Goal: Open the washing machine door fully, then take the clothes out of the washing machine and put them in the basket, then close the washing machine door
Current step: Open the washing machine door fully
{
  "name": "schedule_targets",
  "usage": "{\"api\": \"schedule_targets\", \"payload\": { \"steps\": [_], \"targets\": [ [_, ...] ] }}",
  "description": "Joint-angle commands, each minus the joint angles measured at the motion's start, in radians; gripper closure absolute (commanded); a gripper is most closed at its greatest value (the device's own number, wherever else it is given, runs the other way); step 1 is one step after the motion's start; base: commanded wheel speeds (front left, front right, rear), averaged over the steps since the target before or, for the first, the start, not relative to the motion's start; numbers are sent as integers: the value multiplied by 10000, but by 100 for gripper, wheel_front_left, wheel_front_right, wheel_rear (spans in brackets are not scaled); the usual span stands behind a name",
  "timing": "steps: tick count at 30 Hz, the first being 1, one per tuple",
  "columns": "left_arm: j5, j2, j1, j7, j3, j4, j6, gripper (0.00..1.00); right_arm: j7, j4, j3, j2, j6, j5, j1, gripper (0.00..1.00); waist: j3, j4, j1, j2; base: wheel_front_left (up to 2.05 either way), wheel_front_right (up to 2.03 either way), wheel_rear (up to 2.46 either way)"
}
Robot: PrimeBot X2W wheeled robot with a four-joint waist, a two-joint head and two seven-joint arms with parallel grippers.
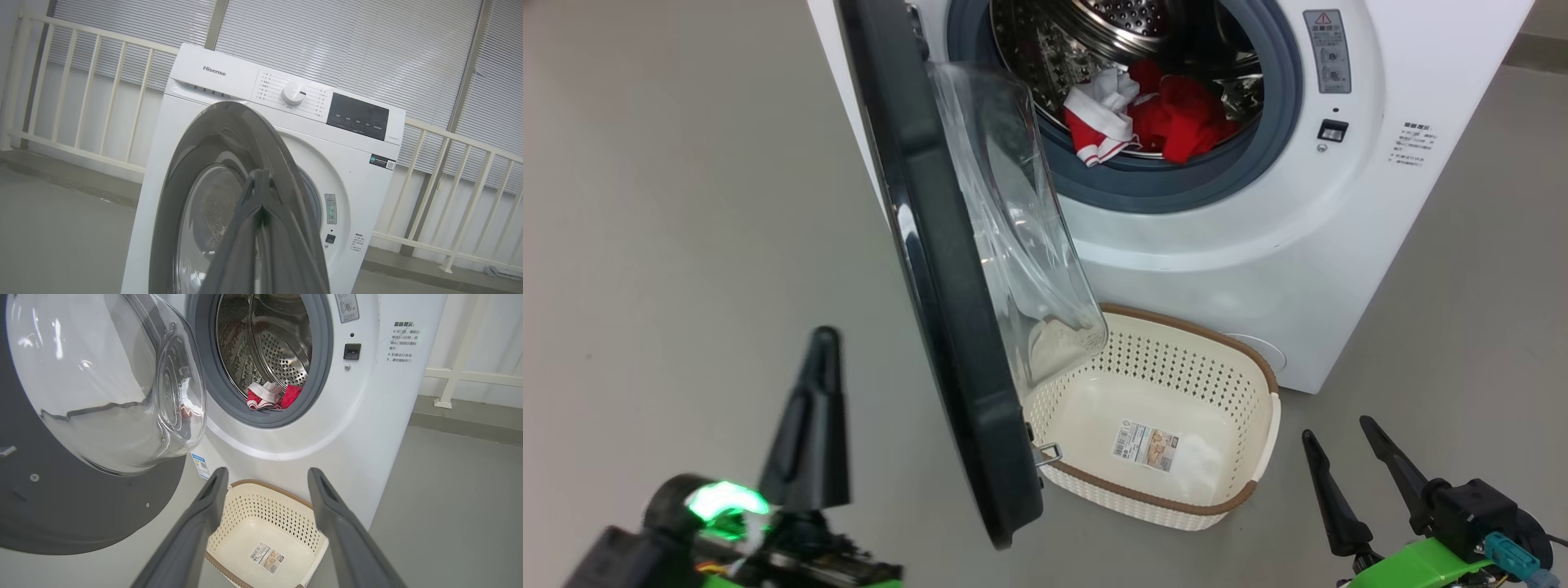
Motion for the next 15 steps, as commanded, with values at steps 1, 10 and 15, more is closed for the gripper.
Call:
{"api": "schedule_targets", "payload": {
  "steps": [1,10,15],
  "targets": [
    [161,81,-476,-48,-82,-504,88,100,-120,-269,232,-161,48,-21,-281,0,56,-61,0,0,0,0,0],
    [205,81,-800,-48,-2712,-286,129,100,-120,-235,279,-256,48,-44,-446,0,286,-339,0,0,0,0,0],
    [-135,81,-743,-48,-3438,1045,7,100,-120,-248,306,-266,48,-37,-487,0,346,-447,0,0,0,0,0]
  ]
}}
